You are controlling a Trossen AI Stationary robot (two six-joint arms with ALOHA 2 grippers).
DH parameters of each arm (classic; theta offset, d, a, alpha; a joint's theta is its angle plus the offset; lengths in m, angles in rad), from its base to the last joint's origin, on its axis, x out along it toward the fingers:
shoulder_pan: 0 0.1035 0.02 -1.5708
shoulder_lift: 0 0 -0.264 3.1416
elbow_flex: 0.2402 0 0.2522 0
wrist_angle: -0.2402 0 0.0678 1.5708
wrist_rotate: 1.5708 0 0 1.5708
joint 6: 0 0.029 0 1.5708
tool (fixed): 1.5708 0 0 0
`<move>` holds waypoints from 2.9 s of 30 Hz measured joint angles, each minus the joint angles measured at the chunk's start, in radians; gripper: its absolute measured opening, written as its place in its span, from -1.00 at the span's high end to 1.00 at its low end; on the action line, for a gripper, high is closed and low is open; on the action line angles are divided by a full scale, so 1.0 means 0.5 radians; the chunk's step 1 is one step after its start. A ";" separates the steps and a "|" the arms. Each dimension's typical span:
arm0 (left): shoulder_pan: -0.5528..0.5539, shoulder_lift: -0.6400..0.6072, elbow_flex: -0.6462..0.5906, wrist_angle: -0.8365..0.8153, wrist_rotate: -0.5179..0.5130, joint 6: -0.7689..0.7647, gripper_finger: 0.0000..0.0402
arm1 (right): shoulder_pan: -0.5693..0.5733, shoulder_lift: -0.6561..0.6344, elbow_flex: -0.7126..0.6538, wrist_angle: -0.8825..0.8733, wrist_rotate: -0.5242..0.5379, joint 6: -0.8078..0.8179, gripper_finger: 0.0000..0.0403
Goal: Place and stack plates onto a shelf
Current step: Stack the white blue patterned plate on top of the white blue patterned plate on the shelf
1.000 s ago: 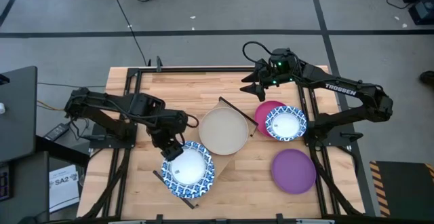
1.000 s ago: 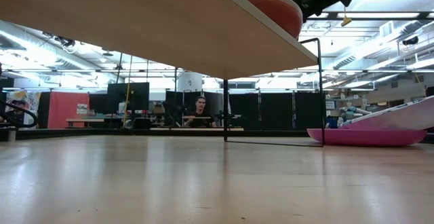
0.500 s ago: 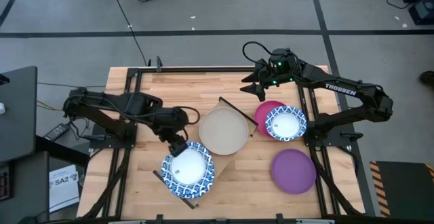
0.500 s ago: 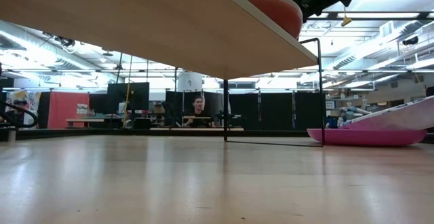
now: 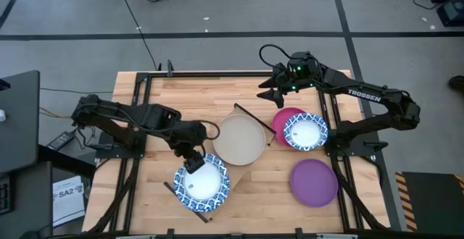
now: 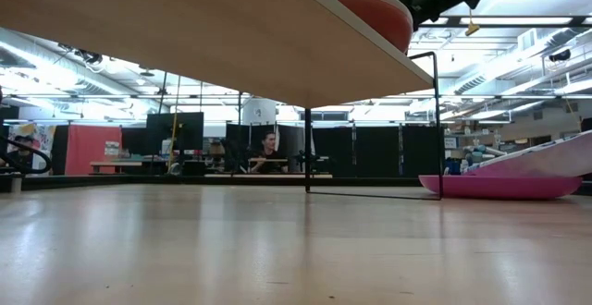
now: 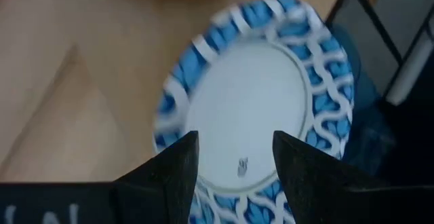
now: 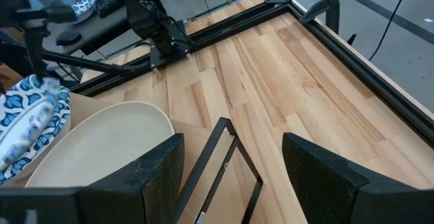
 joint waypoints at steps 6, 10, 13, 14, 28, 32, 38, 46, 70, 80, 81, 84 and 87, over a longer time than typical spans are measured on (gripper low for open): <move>0.007 0.021 0.000 -0.002 0.055 0.051 0.02 | 0.001 0.000 0.000 0.000 -0.001 0.000 -0.26; 0.028 -0.007 -0.001 -0.008 -0.026 0.151 0.02 | 0.000 0.000 0.000 -0.013 -0.002 0.000 -0.26; 0.028 -0.039 0.000 -0.030 -0.078 0.319 0.02 | 0.001 0.000 0.000 -0.014 -0.003 0.001 -0.26; 0.029 -0.046 0.000 -0.044 -0.084 0.379 0.02 | 0.000 0.000 0.000 -0.015 -0.003 0.001 -0.26; 0.378 -0.330 -0.013 -0.242 -0.365 1.299 0.02 | -0.046 -0.040 0.000 -0.262 -0.001 0.007 -0.26; 0.585 -0.556 -0.259 0.002 -0.351 1.430 0.02 | -0.111 -0.112 0.000 -0.357 0.009 0.022 -0.26; 0.876 -0.924 -0.858 0.475 -0.259 1.572 0.02 | -0.264 -0.213 0.001 -0.643 0.172 0.115 -0.26; 1.160 -1.149 -1.442 1.141 -0.091 1.716 0.02 | -0.491 -0.166 0.001 -1.197 0.290 0.084 -0.26; 1.377 -1.145 -1.846 1.787 0.221 1.707 0.02 | -0.565 -0.130 -0.150 -1.830 0.829 -0.106 -0.26; 1.376 -1.145 -1.846 1.797 0.221 1.707 0.02 | -0.565 -0.130 -0.363 -1.785 0.836 -0.106 -0.26; 1.376 -1.145 -1.846 1.797 0.221 1.707 0.02 | -0.565 -0.130 -0.381 -1.777 0.842 -0.106 -0.26; 1.376 -1.145 -1.846 1.797 0.221 1.707 0.02 | -0.565 -0.130 -0.437 -1.763 0.906 -0.101 -0.26; 1.376 -1.145 -1.846 1.797 0.221 1.707 0.02 | -0.565 -0.130 -0.498 -1.745 0.946 -0.087 -0.26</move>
